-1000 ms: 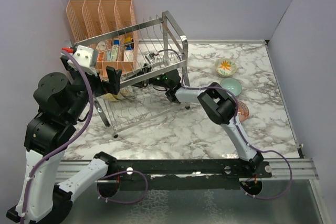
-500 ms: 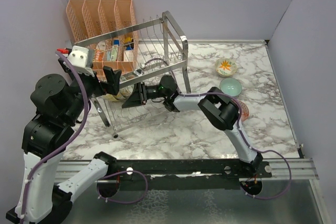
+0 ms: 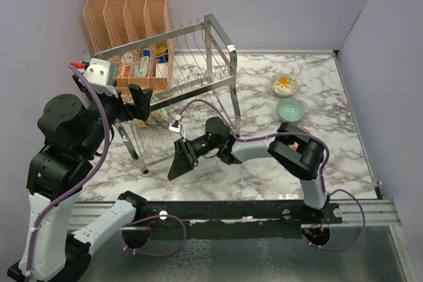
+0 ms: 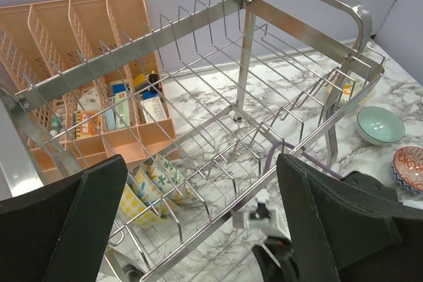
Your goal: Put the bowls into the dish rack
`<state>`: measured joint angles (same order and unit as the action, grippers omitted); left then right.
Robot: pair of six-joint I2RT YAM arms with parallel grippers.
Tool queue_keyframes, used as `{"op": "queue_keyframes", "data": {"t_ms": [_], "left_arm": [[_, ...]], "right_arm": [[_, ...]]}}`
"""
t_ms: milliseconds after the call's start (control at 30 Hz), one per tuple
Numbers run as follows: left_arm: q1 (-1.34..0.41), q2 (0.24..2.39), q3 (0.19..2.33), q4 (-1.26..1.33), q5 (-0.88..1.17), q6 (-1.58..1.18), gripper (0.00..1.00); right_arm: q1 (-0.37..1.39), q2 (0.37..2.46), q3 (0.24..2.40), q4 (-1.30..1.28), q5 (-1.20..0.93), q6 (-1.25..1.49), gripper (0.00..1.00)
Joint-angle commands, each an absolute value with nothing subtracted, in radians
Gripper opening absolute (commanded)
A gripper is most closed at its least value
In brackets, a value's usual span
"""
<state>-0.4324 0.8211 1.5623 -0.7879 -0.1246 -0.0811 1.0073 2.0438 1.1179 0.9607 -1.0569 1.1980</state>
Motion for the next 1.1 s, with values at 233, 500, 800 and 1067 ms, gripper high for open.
{"op": "queue_keyframes", "data": {"t_ms": [233,500,800,1067], "left_arm": [[-0.436,0.803,1.550,-0.764,-0.162,-0.103,0.99],[-0.436,0.795,1.504,-0.729,-0.155,-0.118,0.99],[-0.436,0.798,1.471,-0.690,-0.121,-0.117,0.99],[-0.437,0.785,1.479,-0.718,-0.118,-0.094,0.99]], "right_arm": [[1.092,1.725,0.688,0.739,-1.080,0.996,0.41],[1.093,1.153,0.635,-0.161,-0.583,0.714,0.45],[1.091,0.859,0.738,-0.701,0.106,0.825,0.63],[1.034,0.987,0.920,-0.889,0.456,0.839,0.82]]}}
